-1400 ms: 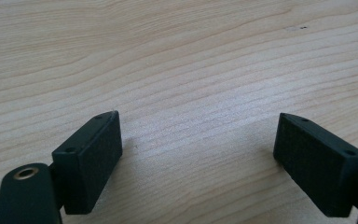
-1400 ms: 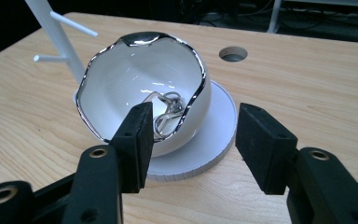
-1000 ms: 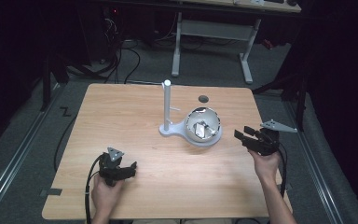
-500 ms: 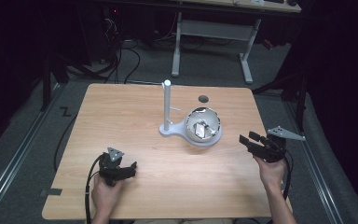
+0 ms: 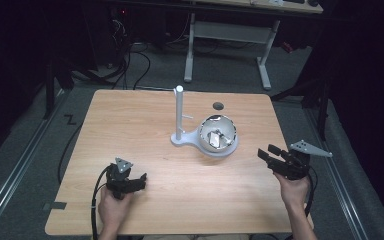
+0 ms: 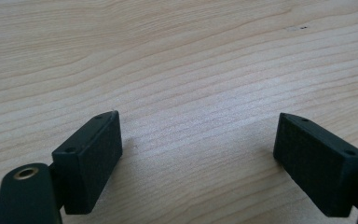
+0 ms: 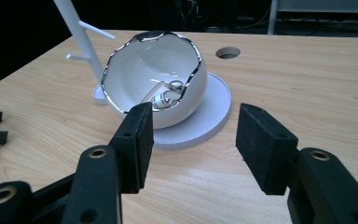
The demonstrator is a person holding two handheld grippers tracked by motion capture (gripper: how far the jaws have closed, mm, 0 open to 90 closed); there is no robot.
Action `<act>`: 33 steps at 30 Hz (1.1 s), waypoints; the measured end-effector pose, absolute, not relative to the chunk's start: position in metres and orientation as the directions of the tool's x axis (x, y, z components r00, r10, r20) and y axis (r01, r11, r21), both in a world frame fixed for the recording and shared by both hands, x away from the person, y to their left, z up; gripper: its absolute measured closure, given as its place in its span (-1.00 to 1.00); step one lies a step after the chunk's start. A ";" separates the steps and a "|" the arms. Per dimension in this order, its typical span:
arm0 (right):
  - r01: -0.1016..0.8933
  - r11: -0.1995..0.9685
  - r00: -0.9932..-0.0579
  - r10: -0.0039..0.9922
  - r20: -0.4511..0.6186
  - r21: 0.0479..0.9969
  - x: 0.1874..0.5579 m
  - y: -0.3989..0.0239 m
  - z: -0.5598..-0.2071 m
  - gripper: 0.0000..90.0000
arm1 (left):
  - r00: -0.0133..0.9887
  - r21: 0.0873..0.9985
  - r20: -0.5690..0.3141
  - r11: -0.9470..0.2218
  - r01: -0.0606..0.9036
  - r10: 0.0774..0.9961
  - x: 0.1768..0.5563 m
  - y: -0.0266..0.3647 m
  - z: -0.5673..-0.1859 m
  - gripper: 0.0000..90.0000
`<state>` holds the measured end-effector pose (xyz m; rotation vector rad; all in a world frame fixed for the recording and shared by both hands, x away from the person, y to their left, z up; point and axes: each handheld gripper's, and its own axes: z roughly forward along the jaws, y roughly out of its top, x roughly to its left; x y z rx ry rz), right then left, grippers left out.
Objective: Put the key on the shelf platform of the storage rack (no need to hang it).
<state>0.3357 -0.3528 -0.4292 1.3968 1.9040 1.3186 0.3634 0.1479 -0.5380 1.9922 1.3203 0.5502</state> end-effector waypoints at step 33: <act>0.537 0.057 -0.453 0.861 0.231 0.842 0.310 -0.326 -0.464 0.05 | 0.398 0.730 -0.019 -0.259 0.632 0.917 0.363 0.148 -0.538 -0.65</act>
